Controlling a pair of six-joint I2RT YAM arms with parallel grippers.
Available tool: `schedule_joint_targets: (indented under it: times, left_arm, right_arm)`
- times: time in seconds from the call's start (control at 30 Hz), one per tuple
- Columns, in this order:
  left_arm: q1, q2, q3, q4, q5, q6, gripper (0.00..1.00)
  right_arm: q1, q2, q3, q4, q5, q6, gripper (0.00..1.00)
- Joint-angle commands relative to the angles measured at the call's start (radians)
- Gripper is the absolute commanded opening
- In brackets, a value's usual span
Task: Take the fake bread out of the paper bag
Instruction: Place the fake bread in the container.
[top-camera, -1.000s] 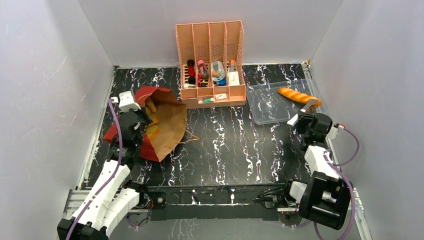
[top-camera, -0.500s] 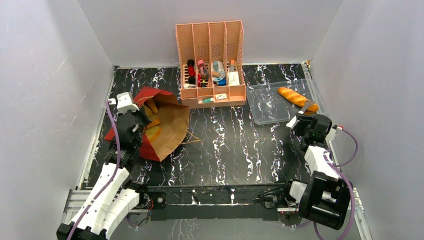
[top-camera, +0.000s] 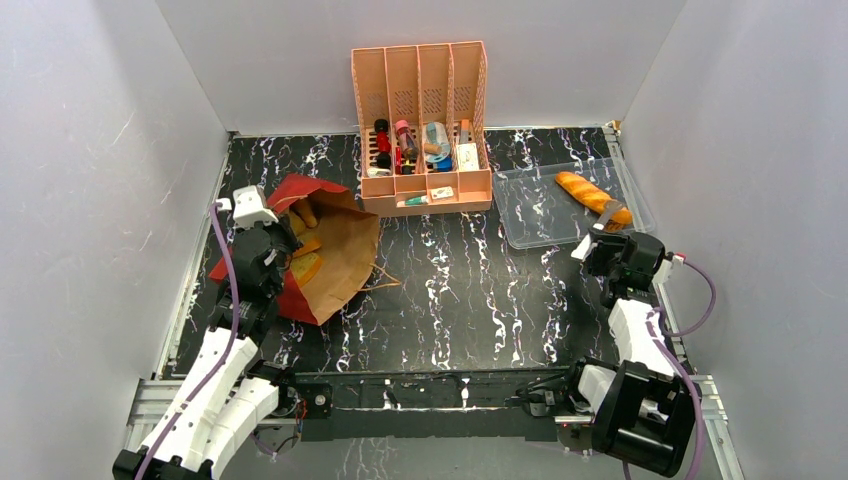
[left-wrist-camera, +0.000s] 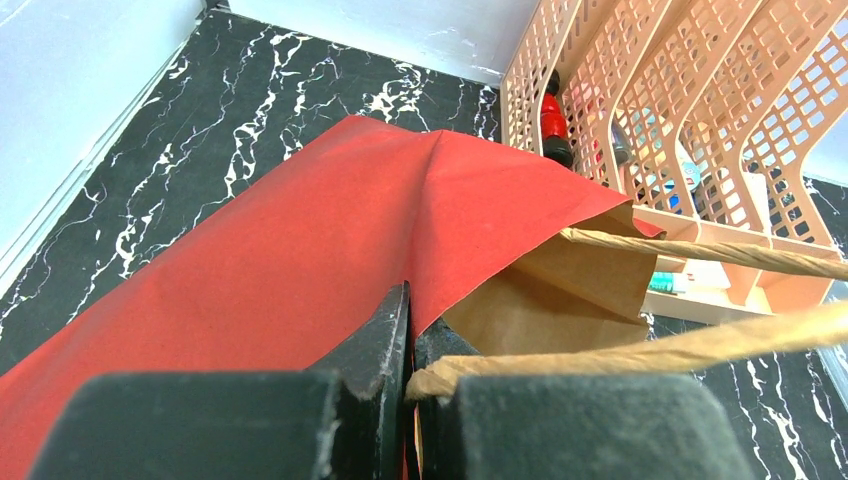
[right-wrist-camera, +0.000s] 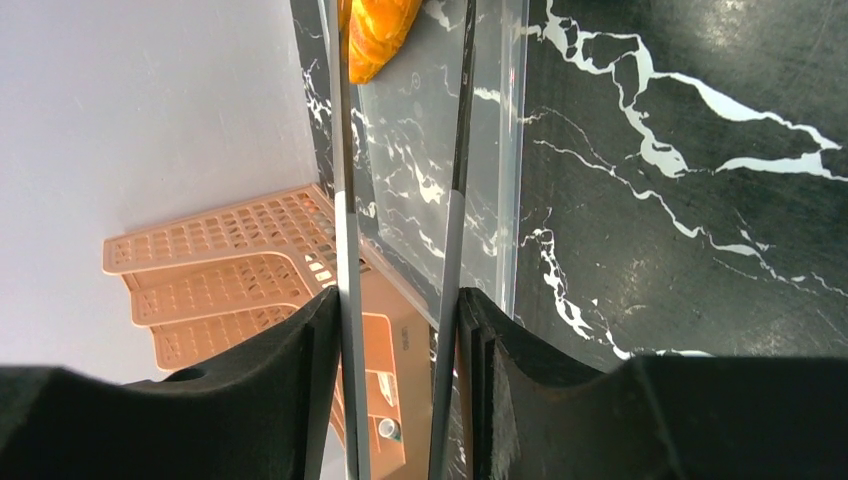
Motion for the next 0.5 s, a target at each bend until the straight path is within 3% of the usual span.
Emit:
schedule_joint_targets:
  times: [0.0, 0.47]
  left_arm:
    - [0.0, -0.03, 0.026, 0.007, 0.013, -0.015, 0.0]
    - [0.0, -0.06, 0.03, -0.027, 0.013, -0.015, 0.0]
  right_arm:
    - [-0.006, -0.055, 0.011, 0.027, -0.035, 0.01, 0.4]
    - [-0.013, -0.116, 0.002, -0.044, -0.075, 0.019, 0.42]
